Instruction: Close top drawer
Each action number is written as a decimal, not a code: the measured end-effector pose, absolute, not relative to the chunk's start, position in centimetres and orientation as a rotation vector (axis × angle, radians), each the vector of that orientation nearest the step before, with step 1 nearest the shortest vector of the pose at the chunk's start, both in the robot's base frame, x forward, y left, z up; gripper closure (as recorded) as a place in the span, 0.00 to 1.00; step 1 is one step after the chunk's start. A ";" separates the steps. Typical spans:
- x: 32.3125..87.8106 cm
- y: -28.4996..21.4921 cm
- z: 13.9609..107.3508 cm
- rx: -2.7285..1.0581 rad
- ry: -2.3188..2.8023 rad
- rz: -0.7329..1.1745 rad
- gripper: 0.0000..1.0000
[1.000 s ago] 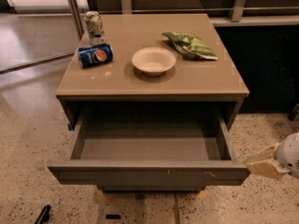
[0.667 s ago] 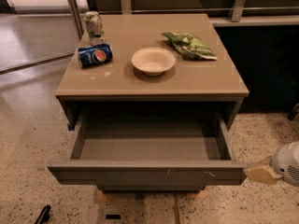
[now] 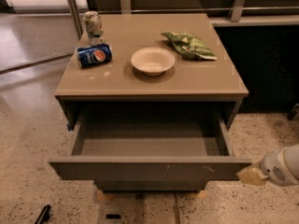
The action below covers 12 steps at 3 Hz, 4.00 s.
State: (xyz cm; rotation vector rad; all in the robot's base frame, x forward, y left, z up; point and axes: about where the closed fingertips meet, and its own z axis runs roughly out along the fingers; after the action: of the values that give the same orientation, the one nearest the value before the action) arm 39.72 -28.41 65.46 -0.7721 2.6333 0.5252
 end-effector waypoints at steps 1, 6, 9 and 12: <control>39.7 -28.4 65.5 -0.772 2.633 0.525 1.00; 53.8 -20.1 61.2 -1.025 2.494 0.431 1.00; 56.2 -18.3 60.7 -1.070 2.452 0.380 1.00; 49.4 -27.5 58.7 -0.856 2.762 0.284 0.81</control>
Offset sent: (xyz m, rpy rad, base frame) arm 0.1211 0.0630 -0.0683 -0.0280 0.0297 0.2215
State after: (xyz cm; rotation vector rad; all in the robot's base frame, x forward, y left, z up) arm 49.38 -27.49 58.74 -0.8565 2.7622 0.2836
